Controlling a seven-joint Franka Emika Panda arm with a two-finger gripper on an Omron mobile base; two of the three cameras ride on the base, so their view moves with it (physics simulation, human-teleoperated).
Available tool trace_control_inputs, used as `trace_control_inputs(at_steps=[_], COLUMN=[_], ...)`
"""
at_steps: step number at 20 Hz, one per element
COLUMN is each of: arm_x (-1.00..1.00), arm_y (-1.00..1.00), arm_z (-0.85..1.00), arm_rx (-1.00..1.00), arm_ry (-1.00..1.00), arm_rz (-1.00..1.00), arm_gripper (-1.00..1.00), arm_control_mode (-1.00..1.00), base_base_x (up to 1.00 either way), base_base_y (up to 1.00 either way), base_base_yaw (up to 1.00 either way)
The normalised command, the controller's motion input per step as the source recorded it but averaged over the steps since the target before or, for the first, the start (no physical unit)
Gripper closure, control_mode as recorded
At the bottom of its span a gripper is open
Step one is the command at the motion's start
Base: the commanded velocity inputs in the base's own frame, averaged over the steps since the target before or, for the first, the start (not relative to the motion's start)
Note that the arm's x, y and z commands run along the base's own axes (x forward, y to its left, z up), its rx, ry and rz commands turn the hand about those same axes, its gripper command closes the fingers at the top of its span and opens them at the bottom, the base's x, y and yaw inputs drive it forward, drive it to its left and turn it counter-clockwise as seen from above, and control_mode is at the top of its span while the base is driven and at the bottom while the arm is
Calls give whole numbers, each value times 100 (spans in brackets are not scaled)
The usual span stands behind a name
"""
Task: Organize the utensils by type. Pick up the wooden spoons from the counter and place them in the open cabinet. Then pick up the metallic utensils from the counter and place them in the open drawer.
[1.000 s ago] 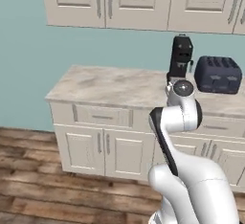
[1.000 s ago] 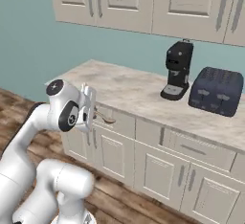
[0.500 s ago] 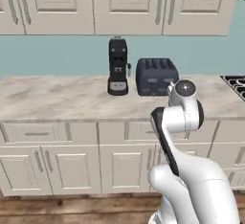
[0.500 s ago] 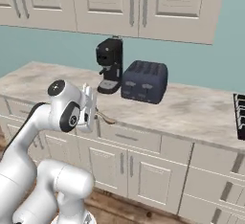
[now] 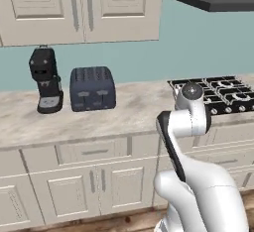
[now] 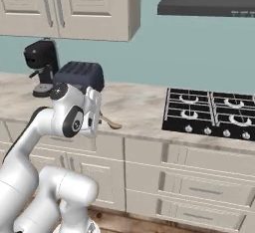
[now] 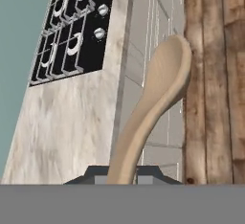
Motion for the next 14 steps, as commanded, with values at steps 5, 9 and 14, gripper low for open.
trace_control_inputs(at_steps=[5, 9, 14], arm_x=[0, 0, 0], arm_y=[0, 0, 0], arm_z=[0, 0, 0], arm_rx=[0, 0, 0], arm_ry=[0, 0, 0], arm_rz=[0, 0, 0], arm_gripper=[100, 100, 100], arm_control_mode=[100, 100, 100], base_base_x=[20, 14, 34], base_base_y=[-100, -100, -100], base_base_yaw=[-32, -31, -27])
